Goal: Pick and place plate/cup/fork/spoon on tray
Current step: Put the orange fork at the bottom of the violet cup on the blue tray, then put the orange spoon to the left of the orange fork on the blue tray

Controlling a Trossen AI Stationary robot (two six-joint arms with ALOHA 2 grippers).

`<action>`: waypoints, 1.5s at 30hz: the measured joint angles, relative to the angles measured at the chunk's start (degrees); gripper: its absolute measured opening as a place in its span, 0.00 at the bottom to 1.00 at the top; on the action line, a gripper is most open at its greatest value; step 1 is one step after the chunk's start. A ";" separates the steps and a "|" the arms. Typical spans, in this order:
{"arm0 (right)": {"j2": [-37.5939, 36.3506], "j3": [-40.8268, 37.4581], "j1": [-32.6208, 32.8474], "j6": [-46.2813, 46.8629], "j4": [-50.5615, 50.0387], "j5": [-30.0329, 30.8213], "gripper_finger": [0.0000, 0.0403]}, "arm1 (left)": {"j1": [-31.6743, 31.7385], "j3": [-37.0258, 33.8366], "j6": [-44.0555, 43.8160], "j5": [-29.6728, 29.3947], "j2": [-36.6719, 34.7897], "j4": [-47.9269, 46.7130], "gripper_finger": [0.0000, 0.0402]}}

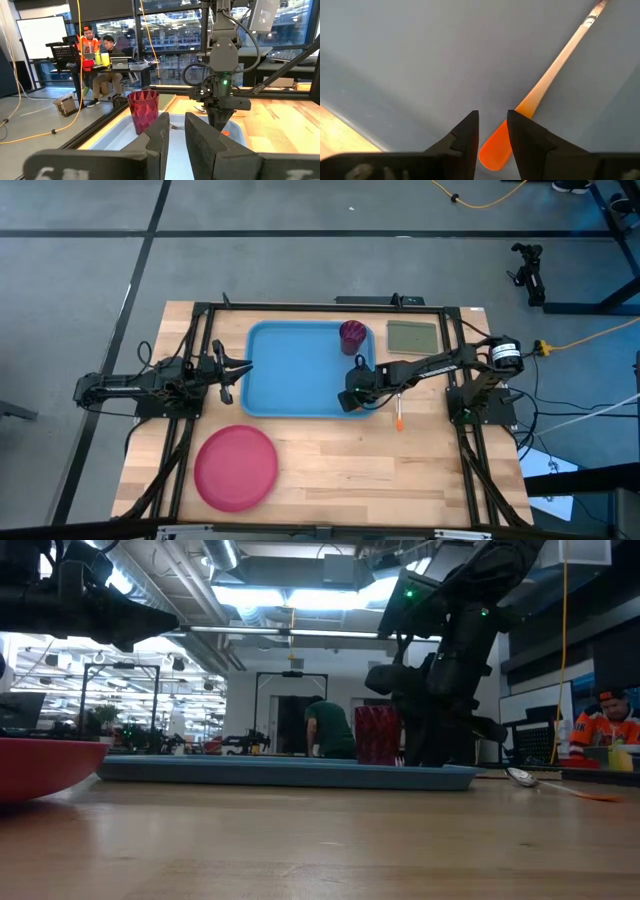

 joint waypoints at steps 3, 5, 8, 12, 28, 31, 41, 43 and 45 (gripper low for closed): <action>0.00 0.00 0.31 0.01 -0.13 0.05 0.27 | 0.02 0.00 -0.01 0.00 0.00 0.02 0.14; 0.00 0.00 0.51 0.01 -0.21 0.09 0.27 | 0.02 0.01 0.00 0.00 0.00 0.00 0.14; 0.00 0.00 0.56 0.07 -0.27 0.08 0.27 | 0.02 0.01 0.00 0.00 0.00 0.00 0.14; -0.22 0.00 0.56 0.23 -0.58 0.36 0.27 | 0.02 0.00 0.00 0.00 0.00 0.00 0.14; -7.54 0.00 5.13 8.87 -12.65 9.16 0.27 | 0.00 0.01 0.00 0.00 0.00 0.00 0.14; -9.09 0.00 7.69 16.49 -18.46 11.09 0.27 | 0.00 0.00 0.00 0.00 0.00 0.00 0.14; -9.64 0.00 13.03 34.16 -31.79 12.10 0.27 | 0.00 0.01 -0.01 0.00 0.00 0.02 0.14; -9.64 -0.03 13.06 34.63 -32.59 12.10 0.27 | 0.00 0.01 0.00 0.02 0.00 0.00 0.14; -9.64 -0.36 13.06 35.10 -32.32 12.06 0.27 | 0.01 0.00 0.00 0.00 0.00 0.01 0.14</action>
